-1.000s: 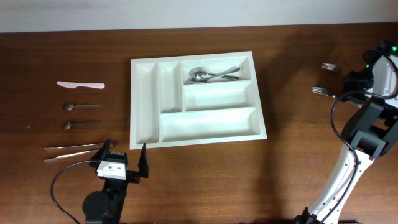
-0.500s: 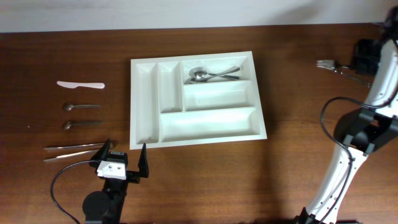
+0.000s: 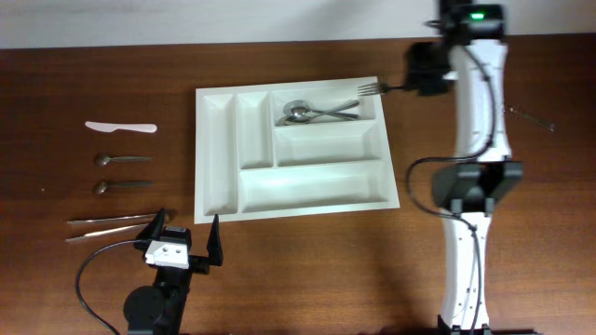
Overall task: Pack container
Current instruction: 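Carry the fork left over the tray's upper right compartment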
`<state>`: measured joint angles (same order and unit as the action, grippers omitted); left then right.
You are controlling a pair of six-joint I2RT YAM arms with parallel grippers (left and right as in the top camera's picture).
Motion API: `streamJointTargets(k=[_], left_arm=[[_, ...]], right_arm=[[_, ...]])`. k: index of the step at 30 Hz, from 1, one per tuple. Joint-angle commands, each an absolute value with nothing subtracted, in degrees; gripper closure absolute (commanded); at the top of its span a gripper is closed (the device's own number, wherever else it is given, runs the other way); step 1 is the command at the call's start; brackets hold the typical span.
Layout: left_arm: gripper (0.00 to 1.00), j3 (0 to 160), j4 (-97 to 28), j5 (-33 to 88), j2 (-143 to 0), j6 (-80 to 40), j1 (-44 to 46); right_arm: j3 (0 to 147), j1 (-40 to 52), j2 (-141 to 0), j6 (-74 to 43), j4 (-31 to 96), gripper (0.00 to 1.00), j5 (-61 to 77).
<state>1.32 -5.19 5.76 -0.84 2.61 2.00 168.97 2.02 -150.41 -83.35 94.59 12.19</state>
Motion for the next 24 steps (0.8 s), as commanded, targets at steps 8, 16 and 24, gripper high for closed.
streamJointTargets(k=[8,16,24], left_arm=[[0.01,1.1,-5.39,5.54,-0.36,3.09,1.69],[0.01,1.1,-5.39,5.56,-0.34,3.09,1.69],[0.01,1.1,-5.39,5.54,-0.36,3.09,1.69]], right_arm=[[170.12,16.03,-149.51,-89.06,96.68,0.95,11.22],[169.29,21.47,-149.51,-94.56,97.34,0.94,10.39],[168.83,20.97,-149.51,-98.69,97.34,0.94,7.01]])
